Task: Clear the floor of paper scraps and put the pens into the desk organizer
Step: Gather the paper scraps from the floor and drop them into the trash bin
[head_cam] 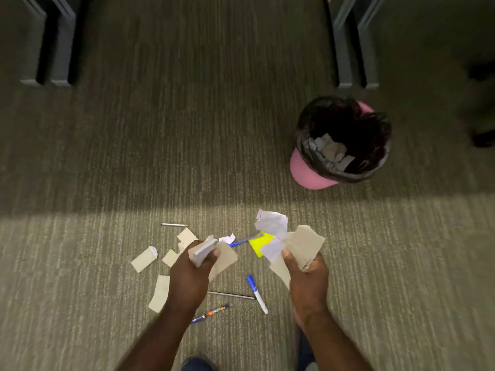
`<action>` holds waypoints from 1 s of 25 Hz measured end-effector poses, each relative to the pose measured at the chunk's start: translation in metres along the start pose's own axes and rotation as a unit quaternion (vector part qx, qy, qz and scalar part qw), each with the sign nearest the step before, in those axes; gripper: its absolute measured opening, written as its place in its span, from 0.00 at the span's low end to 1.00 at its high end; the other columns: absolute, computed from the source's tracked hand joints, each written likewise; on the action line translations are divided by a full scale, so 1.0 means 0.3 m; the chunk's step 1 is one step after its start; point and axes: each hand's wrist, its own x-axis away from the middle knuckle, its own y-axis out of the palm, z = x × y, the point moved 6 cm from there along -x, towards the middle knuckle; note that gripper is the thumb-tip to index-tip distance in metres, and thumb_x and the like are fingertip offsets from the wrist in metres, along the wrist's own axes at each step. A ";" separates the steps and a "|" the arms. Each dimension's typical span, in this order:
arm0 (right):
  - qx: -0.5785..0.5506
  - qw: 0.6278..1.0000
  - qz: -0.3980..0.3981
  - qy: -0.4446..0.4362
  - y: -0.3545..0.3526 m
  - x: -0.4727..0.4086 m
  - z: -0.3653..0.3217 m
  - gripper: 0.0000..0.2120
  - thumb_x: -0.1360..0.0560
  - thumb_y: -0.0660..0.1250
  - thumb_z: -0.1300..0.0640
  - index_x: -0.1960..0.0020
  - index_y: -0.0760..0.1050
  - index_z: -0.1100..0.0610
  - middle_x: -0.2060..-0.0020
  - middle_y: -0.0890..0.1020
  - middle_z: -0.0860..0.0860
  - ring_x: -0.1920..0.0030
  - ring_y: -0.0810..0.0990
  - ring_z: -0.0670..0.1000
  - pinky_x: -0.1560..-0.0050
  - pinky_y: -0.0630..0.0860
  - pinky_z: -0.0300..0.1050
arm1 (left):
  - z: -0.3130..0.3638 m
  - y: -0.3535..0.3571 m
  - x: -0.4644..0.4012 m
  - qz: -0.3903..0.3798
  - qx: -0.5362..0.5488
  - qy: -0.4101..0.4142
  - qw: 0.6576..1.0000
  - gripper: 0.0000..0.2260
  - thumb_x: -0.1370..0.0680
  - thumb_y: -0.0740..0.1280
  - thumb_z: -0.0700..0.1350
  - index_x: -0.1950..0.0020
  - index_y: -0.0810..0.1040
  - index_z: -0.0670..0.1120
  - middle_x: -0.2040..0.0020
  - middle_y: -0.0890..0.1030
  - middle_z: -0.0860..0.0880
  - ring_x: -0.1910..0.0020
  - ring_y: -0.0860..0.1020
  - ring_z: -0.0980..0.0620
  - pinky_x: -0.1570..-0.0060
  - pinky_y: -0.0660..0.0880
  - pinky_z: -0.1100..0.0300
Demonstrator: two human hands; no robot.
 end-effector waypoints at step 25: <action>0.346 0.931 -0.016 -0.117 -0.253 -1.155 -0.470 0.17 0.29 0.60 0.71 0.43 0.71 0.58 0.45 0.73 0.57 0.48 0.74 0.55 0.53 0.72 0.44 | 0.676 1.242 -0.515 -0.121 0.208 -0.171 0.956 0.08 0.25 0.68 0.44 0.47 0.77 0.44 0.54 0.83 0.46 0.55 0.82 0.48 0.63 0.77 0.59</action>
